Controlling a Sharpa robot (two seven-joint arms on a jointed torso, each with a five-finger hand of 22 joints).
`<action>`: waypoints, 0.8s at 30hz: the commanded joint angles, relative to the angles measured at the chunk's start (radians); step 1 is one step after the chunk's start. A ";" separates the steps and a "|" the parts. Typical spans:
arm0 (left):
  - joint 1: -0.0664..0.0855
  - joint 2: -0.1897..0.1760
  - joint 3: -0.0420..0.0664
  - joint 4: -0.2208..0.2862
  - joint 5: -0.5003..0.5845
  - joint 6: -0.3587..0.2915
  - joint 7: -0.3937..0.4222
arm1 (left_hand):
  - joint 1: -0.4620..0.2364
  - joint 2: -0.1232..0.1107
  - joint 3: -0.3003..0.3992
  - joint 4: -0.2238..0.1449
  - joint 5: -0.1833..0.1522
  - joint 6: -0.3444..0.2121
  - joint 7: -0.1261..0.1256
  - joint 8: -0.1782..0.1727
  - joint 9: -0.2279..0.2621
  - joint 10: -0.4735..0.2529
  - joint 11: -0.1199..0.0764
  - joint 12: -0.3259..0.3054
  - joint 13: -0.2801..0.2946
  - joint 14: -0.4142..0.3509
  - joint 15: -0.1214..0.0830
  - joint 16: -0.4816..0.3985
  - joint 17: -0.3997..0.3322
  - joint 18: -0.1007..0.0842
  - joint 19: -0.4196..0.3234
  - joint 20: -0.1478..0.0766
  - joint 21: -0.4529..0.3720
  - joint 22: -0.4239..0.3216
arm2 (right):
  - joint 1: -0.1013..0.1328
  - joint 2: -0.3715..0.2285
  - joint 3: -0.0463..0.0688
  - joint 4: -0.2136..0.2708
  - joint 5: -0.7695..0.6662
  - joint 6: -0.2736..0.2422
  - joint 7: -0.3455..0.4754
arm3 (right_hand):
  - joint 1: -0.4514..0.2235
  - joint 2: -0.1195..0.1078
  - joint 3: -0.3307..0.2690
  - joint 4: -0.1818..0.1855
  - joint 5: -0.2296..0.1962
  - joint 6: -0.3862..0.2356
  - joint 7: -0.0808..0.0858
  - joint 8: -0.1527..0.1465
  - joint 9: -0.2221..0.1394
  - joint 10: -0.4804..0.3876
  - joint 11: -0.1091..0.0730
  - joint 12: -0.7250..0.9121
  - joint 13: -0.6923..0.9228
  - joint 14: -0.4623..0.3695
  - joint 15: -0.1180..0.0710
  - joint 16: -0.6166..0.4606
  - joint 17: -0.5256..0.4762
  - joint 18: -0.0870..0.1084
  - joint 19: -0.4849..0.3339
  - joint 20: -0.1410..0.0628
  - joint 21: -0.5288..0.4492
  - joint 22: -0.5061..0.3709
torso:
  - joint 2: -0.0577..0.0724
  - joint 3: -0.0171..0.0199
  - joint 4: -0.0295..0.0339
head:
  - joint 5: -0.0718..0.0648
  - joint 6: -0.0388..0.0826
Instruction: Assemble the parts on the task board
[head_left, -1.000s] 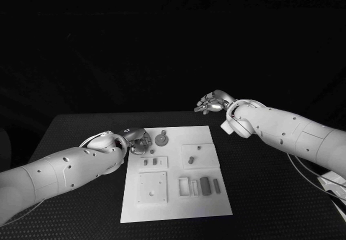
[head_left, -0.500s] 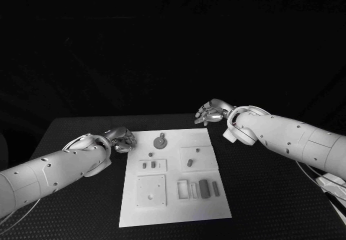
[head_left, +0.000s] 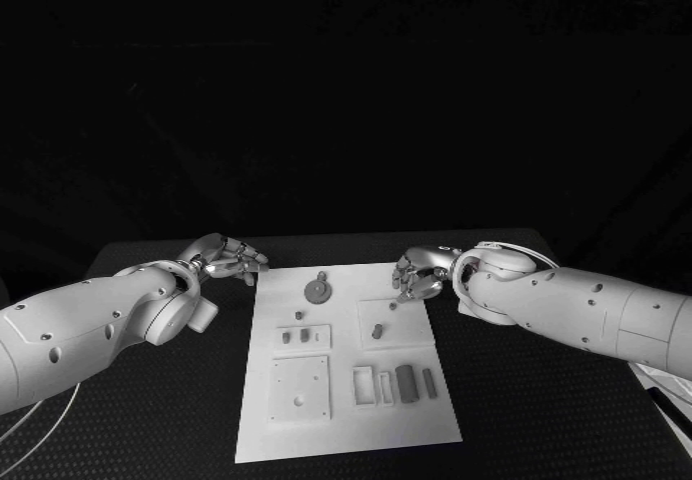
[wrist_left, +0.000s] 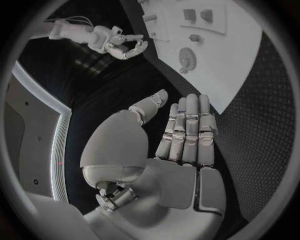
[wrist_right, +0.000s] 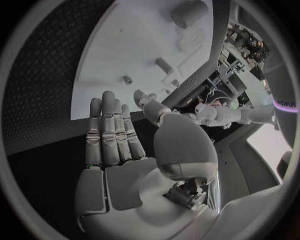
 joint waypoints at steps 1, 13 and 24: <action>0.007 -0.007 0.002 0.021 0.119 0.017 0.041 | -0.014 -0.001 -0.011 0.001 -0.007 -0.007 -0.002 0.005 0.001 -0.007 0.000 0.001 -0.002 0.002 0.004 -0.008 -0.001 -0.010 0.000 0.002 -0.007 -0.004 | -0.014 -0.002 -0.006 0.014 -0.194 -0.048 -0.038 | 0.012 -0.010 0.000 -0.001 0.004 0.007 0.001 0.002 -0.003 0.012 0.000 -0.013 -0.007 0.009 -0.002 -0.003 0.001 0.006 0.008 -0.001 -0.001 0.000 | -0.001 -0.0015 0.0013 | 0.004 0.002; 0.008 -0.009 0.002 0.038 0.151 0.015 0.050 | -0.022 -0.003 -0.025 0.000 -0.007 -0.012 -0.001 0.006 0.000 -0.011 0.000 0.004 -0.004 0.002 0.005 -0.018 0.000 -0.011 0.000 0.003 -0.017 -0.011 | -0.045 0.019 -0.017 0.024 -0.261 -0.109 -0.057 | 0.022 -0.024 -0.003 0.000 0.004 0.022 -0.005 0.003 -0.012 0.052 -0.006 -0.055 -0.030 0.033 -0.008 -0.001 0.010 0.006 0.035 -0.010 -0.001 0.003 | 0.004 -0.0010 0.0008 | 0.014 0.002; 0.008 -0.011 0.002 0.039 0.159 0.017 0.045 | -0.024 -0.001 -0.030 0.000 -0.007 -0.014 0.000 0.006 -0.001 -0.015 0.002 0.004 -0.005 0.001 0.006 -0.024 0.000 -0.012 0.000 0.004 -0.023 -0.016 | -0.064 0.039 -0.029 0.013 -0.275 -0.117 -0.062 | 0.024 -0.012 0.003 0.000 0.004 0.033 -0.009 0.005 -0.016 0.076 -0.010 -0.069 -0.037 0.041 -0.012 -0.001 0.013 0.006 0.045 -0.013 -0.003 0.004 | 0.005 0.0000 -0.0011 | 0.022 -0.007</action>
